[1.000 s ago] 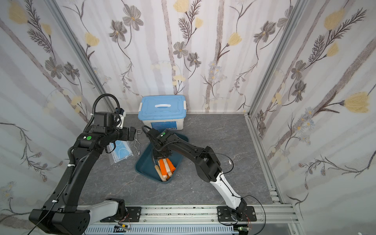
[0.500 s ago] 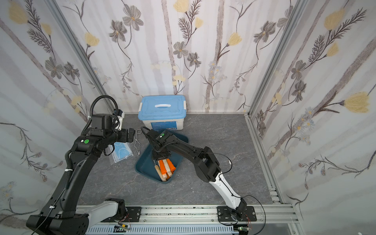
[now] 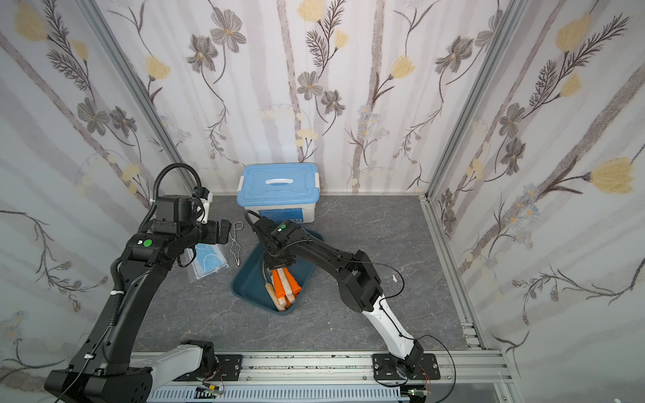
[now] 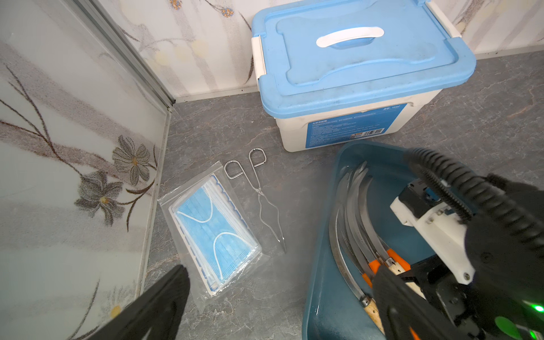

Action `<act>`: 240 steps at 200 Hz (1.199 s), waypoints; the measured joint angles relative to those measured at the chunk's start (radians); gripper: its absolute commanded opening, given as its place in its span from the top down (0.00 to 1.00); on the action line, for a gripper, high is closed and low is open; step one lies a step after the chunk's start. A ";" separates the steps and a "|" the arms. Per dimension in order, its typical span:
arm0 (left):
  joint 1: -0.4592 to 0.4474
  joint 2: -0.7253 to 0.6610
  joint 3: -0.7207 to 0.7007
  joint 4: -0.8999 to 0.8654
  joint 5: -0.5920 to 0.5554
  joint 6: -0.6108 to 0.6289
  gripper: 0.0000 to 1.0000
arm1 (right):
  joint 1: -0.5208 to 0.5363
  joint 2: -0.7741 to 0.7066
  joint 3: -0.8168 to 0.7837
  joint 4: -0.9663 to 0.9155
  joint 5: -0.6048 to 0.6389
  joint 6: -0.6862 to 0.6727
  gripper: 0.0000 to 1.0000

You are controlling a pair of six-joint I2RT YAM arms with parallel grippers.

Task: Put small sickles into storage boxes
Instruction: Place the sickle in the storage box, then reset both arms

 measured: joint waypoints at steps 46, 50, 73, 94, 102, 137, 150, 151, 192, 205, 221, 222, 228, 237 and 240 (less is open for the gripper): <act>0.029 -0.002 0.008 0.023 -0.018 -0.035 0.00 | -0.072 -0.086 -0.003 0.002 0.041 -0.007 0.65; 0.033 -0.003 0.007 0.026 -0.023 -0.037 0.00 | -0.080 -0.098 -0.005 0.002 0.047 -0.008 0.65; 0.058 -0.009 -0.019 0.049 -0.056 -0.057 0.00 | -0.130 -0.190 -0.040 0.027 0.079 -0.014 0.63; 0.084 -0.009 -0.037 0.054 -0.071 -0.075 0.00 | -0.174 -0.302 -0.130 0.068 0.113 -0.014 0.60; 0.093 -0.010 -0.044 0.058 -0.077 -0.082 0.00 | -0.195 -0.352 -0.179 0.096 0.121 -0.015 0.60; 0.127 -0.011 -0.096 0.082 -0.087 -0.108 0.00 | -0.285 -0.536 -0.375 0.201 0.129 -0.032 0.57; 0.142 -0.012 -0.121 0.094 -0.087 -0.116 0.00 | -0.312 -0.587 -0.422 0.227 0.133 -0.034 0.54; 0.143 -0.012 -0.123 0.096 -0.087 -0.117 0.00 | -0.315 -0.593 -0.427 0.229 0.133 -0.034 0.54; 0.160 -0.014 -0.208 0.148 -0.099 -0.148 0.00 | -0.393 -0.751 -0.567 0.303 0.164 -0.047 0.31; 0.162 -0.019 -0.238 0.175 -0.105 -0.159 0.00 | -0.422 -0.793 -0.611 0.323 0.177 -0.047 0.30; 0.162 -0.029 -0.281 0.211 -0.115 -0.169 0.00 | -0.455 -0.843 -0.666 0.342 0.192 -0.047 0.27; 0.162 -0.030 -0.284 0.214 -0.117 -0.170 0.00 | -0.456 -0.845 -0.668 0.343 0.192 -0.047 0.26; 0.162 -0.035 -0.299 0.225 -0.120 -0.174 0.00 | -0.468 -0.865 -0.689 0.347 0.198 -0.047 0.24; 0.162 -0.043 -0.323 0.246 -0.124 -0.182 0.00 | -0.481 -0.895 -0.720 0.356 0.204 -0.052 0.24; 0.162 -0.048 -0.332 0.254 -0.126 -0.184 0.00 | -0.486 -0.909 -0.734 0.366 0.208 -0.058 0.24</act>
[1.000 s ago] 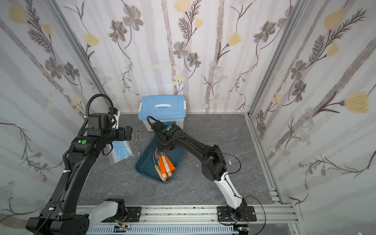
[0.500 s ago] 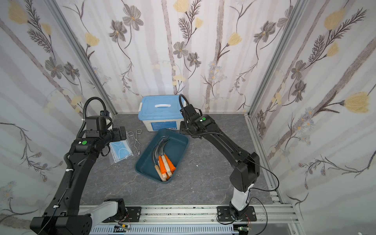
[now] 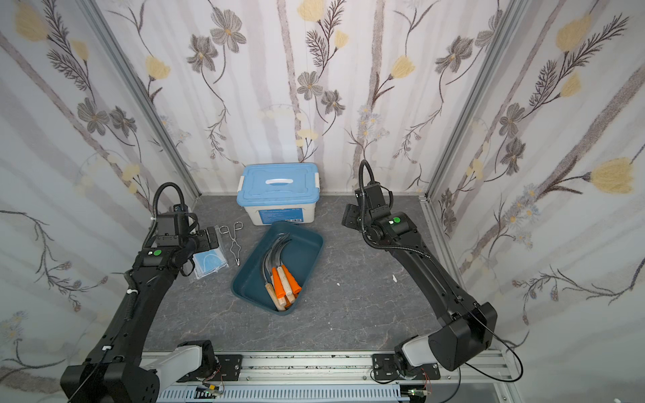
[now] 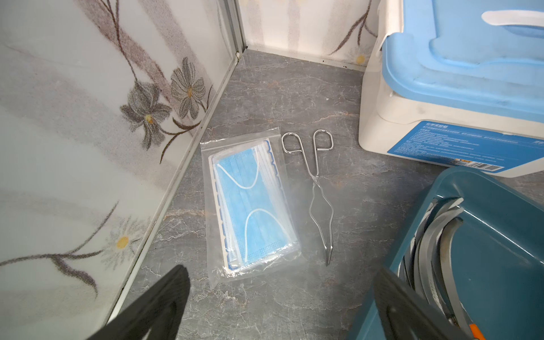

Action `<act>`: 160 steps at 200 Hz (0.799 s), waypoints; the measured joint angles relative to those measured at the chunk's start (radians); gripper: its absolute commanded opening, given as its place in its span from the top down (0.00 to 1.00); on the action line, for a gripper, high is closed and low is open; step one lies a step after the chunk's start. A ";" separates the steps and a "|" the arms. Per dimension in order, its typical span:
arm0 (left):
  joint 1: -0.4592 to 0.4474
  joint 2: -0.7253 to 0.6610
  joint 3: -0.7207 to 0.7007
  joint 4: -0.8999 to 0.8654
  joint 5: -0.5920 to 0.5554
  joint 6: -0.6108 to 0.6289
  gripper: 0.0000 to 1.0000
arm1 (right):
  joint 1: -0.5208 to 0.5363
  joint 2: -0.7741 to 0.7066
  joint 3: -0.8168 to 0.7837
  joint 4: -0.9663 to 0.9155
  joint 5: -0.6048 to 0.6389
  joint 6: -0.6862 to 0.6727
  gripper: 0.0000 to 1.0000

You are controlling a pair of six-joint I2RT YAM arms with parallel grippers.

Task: Put small sickles into storage boxes
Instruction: Reset both arms

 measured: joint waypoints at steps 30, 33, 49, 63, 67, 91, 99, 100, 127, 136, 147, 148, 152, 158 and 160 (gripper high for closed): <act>0.000 -0.044 -0.080 0.066 -0.014 -0.013 0.00 | -0.025 -0.112 -0.130 0.075 0.046 -0.037 0.23; 0.000 -0.046 -0.084 0.071 -0.015 -0.015 0.00 | -0.030 -0.124 -0.144 0.085 0.049 -0.042 0.23; 0.000 -0.058 -0.110 0.101 -0.018 -0.028 0.00 | -0.055 -0.175 -0.207 0.136 0.072 -0.064 0.23; 0.000 -0.072 -0.148 0.145 -0.022 -0.029 0.00 | -0.077 -0.216 -0.264 0.183 0.085 -0.084 0.23; 0.000 -0.075 -0.161 0.158 -0.023 -0.029 0.00 | -0.084 -0.226 -0.282 0.195 0.089 -0.093 0.23; 0.000 -0.090 -0.243 0.243 -0.030 -0.028 0.00 | -0.121 -0.261 -0.367 0.243 0.103 -0.134 0.23; 0.000 -0.090 -0.265 0.274 -0.032 -0.028 0.00 | -0.136 -0.267 -0.386 0.250 0.104 -0.142 0.23; 0.000 -0.090 -0.267 0.277 -0.033 -0.028 0.00 | -0.139 -0.268 -0.389 0.252 0.104 -0.143 0.23; 0.000 -0.066 -0.344 0.411 -0.051 -0.028 0.00 | -0.194 -0.311 -0.449 0.295 0.100 -0.146 0.23; 0.000 -0.051 -0.363 0.444 -0.060 -0.034 0.00 | -0.210 -0.334 -0.474 0.322 0.100 -0.146 0.23; 0.000 -0.033 -0.380 0.482 -0.066 -0.043 0.00 | -0.223 -0.358 -0.503 0.351 0.100 -0.146 0.22; 0.000 -0.032 -0.381 0.486 -0.066 -0.044 0.00 | -0.224 -0.359 -0.505 0.352 0.100 -0.146 0.22; 0.000 -0.025 -0.388 0.503 -0.067 -0.049 0.00 | -0.228 -0.367 -0.515 0.362 0.100 -0.146 0.22; 0.000 -0.015 -0.401 0.534 -0.071 -0.055 0.00 | -0.235 -0.378 -0.531 0.377 0.100 -0.145 0.21; 0.000 -0.011 -0.406 0.545 -0.072 -0.055 0.00 | -0.237 -0.382 -0.537 0.383 0.100 -0.146 0.21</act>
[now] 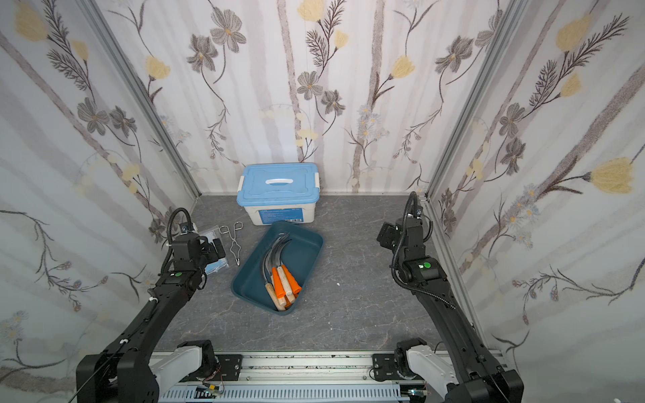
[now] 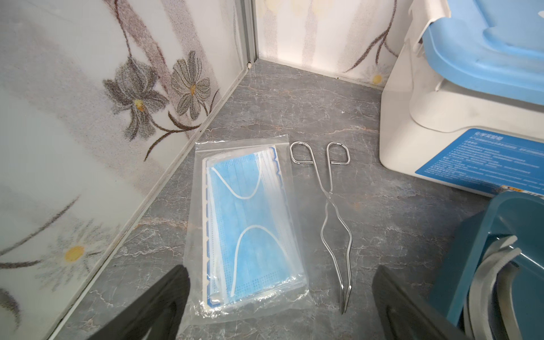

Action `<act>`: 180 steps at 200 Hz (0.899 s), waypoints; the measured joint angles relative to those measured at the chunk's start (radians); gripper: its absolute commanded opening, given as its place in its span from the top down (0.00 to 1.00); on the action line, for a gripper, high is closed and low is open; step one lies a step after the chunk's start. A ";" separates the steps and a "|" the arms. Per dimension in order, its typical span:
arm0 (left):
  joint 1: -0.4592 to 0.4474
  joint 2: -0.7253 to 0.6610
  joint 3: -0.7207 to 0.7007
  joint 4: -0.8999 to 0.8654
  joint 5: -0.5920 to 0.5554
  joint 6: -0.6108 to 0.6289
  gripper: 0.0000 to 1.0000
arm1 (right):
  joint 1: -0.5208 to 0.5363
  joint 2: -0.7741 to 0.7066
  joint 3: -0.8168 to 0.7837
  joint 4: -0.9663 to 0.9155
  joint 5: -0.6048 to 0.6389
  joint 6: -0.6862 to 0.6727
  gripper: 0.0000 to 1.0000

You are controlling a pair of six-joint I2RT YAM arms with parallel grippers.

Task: Put small sickles into storage boxes
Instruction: Reset both arms

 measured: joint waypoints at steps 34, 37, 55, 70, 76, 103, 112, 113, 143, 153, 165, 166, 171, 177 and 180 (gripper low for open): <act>0.000 0.070 -0.072 0.168 -0.002 -0.010 0.00 | -0.044 -0.052 -0.092 0.072 0.000 0.010 0.20; 0.000 0.075 -0.076 0.181 -0.002 -0.010 0.00 | -0.049 -0.057 -0.100 0.079 0.000 0.015 0.20; 0.000 0.130 -0.096 0.287 -0.002 -0.008 0.00 | -0.094 -0.101 -0.170 0.135 0.000 0.034 0.18; -0.001 0.193 -0.105 0.362 -0.003 -0.005 0.00 | -0.122 -0.125 -0.224 0.175 0.000 0.044 0.16; -0.001 0.223 -0.105 0.388 -0.003 -0.005 0.00 | -0.130 -0.131 -0.244 0.191 0.000 0.045 0.16; -0.006 0.309 -0.096 0.441 -0.003 0.002 0.00 | -0.160 -0.124 -0.307 0.262 0.018 0.044 0.16; -0.009 0.322 -0.098 0.462 -0.010 0.002 0.00 | -0.170 -0.114 -0.320 0.283 0.031 0.043 0.16; -0.009 0.322 -0.099 0.465 -0.010 0.002 0.00 | -0.172 -0.112 -0.323 0.288 0.032 0.042 0.16; -0.010 0.352 -0.188 0.608 -0.016 0.005 0.00 | -0.205 -0.067 -0.367 0.387 0.056 0.009 0.17; -0.011 0.362 -0.212 0.640 -0.015 0.009 0.00 | -0.215 -0.048 -0.380 0.430 0.059 -0.008 0.17; -0.012 0.370 -0.227 0.679 0.004 0.024 0.00 | -0.228 -0.016 -0.393 0.488 0.064 -0.034 0.17; -0.012 0.372 -0.229 0.685 0.007 0.024 0.00 | -0.229 -0.013 -0.393 0.492 0.064 -0.035 0.17; -0.013 0.375 -0.233 0.706 0.018 0.025 0.00 | -0.235 0.002 -0.396 0.515 0.064 -0.045 0.17; -0.014 0.382 -0.240 0.735 0.030 0.028 0.00 | -0.244 0.022 -0.401 0.547 0.064 -0.057 0.17; -0.014 0.388 -0.244 0.753 0.038 0.030 0.00 | -0.248 0.032 -0.404 0.563 0.064 -0.061 0.17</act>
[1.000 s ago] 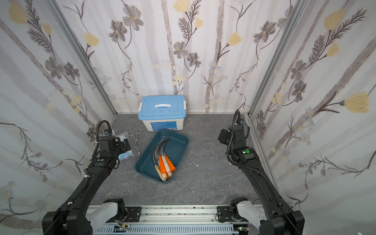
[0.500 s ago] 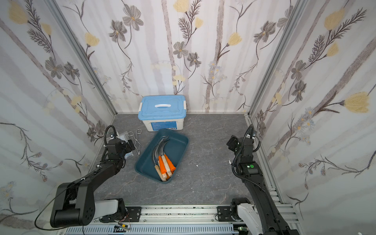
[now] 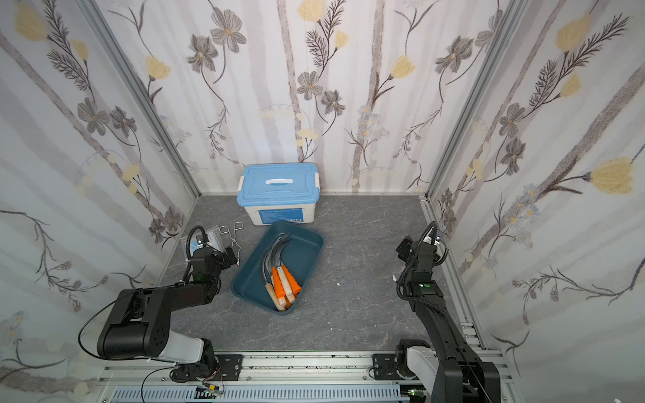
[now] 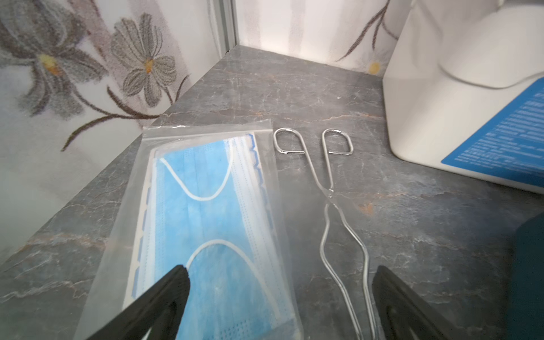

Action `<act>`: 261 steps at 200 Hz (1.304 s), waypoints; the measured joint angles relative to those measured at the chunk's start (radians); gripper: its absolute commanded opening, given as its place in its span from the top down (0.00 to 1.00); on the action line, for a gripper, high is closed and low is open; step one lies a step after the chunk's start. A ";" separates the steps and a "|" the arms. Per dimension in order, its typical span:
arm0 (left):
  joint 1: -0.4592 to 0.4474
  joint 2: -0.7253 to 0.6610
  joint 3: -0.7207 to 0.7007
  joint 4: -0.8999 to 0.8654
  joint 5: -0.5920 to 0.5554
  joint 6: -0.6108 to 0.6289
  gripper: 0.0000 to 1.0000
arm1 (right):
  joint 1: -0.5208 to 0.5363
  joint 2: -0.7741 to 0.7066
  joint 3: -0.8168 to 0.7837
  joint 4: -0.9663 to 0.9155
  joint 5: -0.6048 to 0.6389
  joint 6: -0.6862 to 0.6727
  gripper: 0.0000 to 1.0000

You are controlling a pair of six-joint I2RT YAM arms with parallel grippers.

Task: Put small sickles into storage boxes
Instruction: Reset both arms

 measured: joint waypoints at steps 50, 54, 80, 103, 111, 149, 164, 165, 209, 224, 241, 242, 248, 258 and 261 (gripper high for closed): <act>-0.003 0.082 -0.033 0.147 0.091 0.042 0.00 | -0.047 0.164 -0.068 0.293 -0.010 -0.089 0.18; -0.003 0.082 -0.032 0.156 0.096 0.044 0.00 | -0.051 0.175 -0.072 0.309 -0.016 -0.095 0.02; -0.004 0.085 -0.031 0.176 0.118 0.050 0.00 | -0.061 0.222 -0.111 0.446 -0.101 -0.135 0.00; -0.004 0.085 -0.031 0.181 0.134 0.056 0.00 | -0.061 0.228 -0.169 0.533 -0.151 -0.159 0.00; -0.004 0.085 -0.030 0.181 0.147 0.059 0.00 | -0.061 0.224 -0.186 0.567 -0.168 -0.166 0.00; -0.004 0.086 0.001 0.166 0.180 0.075 0.00 | -0.055 0.220 -0.211 0.660 -0.221 -0.195 0.00; -0.004 0.086 0.004 0.164 0.182 0.077 0.00 | -0.044 0.226 -0.220 0.693 -0.230 -0.210 0.00; -0.004 0.086 0.004 0.163 0.183 0.077 0.00 | -0.043 0.227 -0.221 0.695 -0.230 -0.211 0.00; -0.005 0.086 0.004 0.151 0.193 0.077 0.00 | -0.018 0.278 -0.288 0.832 -0.228 -0.237 0.00; -0.005 0.086 0.004 0.151 0.196 0.077 0.00 | -0.016 0.279 -0.288 0.855 -0.226 -0.240 0.00; -0.005 0.086 0.004 0.151 0.196 0.077 0.00 | -0.015 0.280 -0.288 0.867 -0.225 -0.244 0.00; -0.005 0.086 0.005 0.151 0.196 0.077 0.00 | -0.014 0.279 -0.288 0.867 -0.225 -0.245 0.00; -0.005 0.086 0.005 0.151 0.196 0.077 0.00 | -0.014 0.279 -0.288 0.868 -0.225 -0.246 0.00; -0.005 0.086 0.005 0.151 0.196 0.077 0.00 | -0.012 0.279 -0.288 0.867 -0.225 -0.246 0.00; -0.005 0.086 0.005 0.151 0.196 0.077 0.00 | -0.012 0.279 -0.288 0.867 -0.225 -0.247 0.00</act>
